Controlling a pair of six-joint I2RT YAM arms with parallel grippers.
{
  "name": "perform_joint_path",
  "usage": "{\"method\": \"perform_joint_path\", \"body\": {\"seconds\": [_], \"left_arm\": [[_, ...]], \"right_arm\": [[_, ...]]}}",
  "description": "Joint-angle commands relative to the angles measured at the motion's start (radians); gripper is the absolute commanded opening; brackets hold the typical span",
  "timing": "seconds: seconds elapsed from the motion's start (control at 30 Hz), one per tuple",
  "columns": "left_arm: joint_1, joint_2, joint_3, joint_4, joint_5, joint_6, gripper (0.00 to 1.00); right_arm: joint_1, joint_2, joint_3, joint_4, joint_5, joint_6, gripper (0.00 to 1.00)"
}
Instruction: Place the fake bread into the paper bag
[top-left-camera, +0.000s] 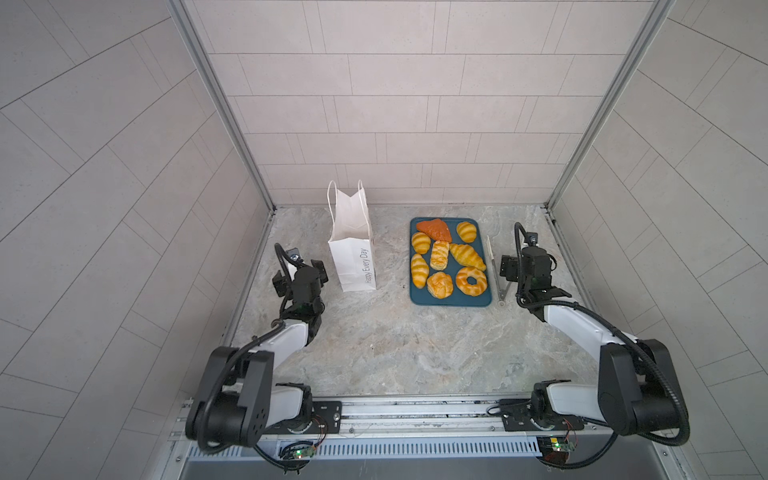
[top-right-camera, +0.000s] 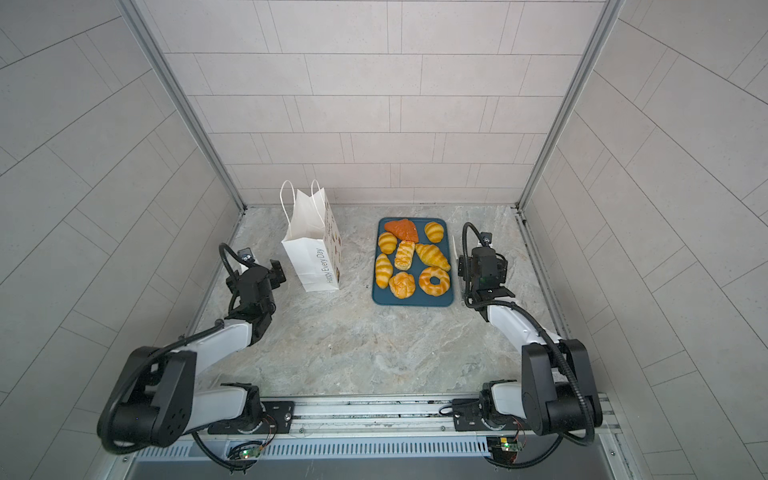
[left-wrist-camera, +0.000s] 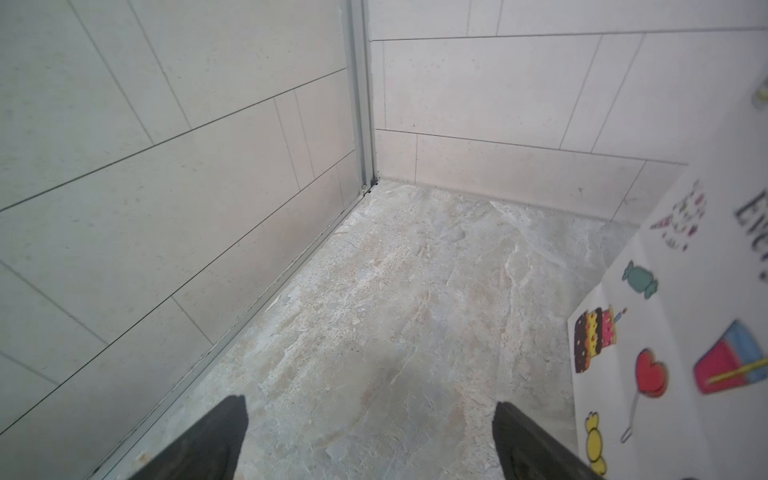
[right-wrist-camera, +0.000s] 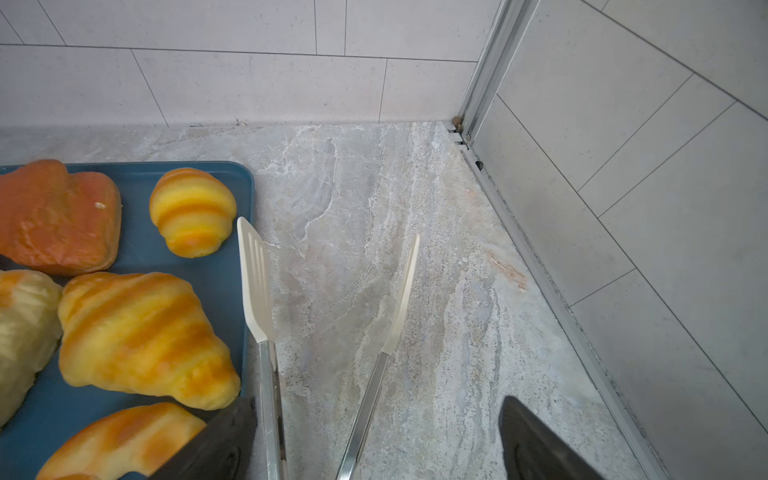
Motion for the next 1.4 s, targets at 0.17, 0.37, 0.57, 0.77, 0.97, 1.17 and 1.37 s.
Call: {"method": "perform_joint_path", "body": {"seconds": [0.17,0.37,0.57,0.77,0.97,1.17,1.37], "left_arm": [[0.006,-0.317,0.138,-0.481,-0.003,-0.175,1.00],[0.004,-0.371,0.314,-0.658,0.149,-0.151,0.99],[0.004,-0.280,0.537,-0.794,0.344,-0.102,0.94],[-0.048,-0.141,0.697,-0.909,0.433,-0.047,0.88],[-0.088,-0.031,0.793,-0.968,0.431,-0.050,0.83],[-0.095,0.070,0.873,-1.029,0.384,-0.089,0.73],[-0.092,0.142,0.922,-1.037,0.381,-0.131,0.56]], "right_arm": [[0.001,-0.045,0.076,-0.390,-0.098,0.105,0.82],[0.018,0.001,0.143,-0.486,-0.123,0.112,0.73],[0.049,0.042,0.184,-0.511,-0.132,0.118,0.71],[0.073,0.078,0.222,-0.547,-0.122,0.110,0.71],[0.081,0.072,0.234,-0.568,-0.106,0.110,0.71],[0.081,0.064,0.238,-0.591,-0.094,0.111,0.71],[0.081,0.057,0.241,-0.608,-0.082,0.109,0.71]]}}
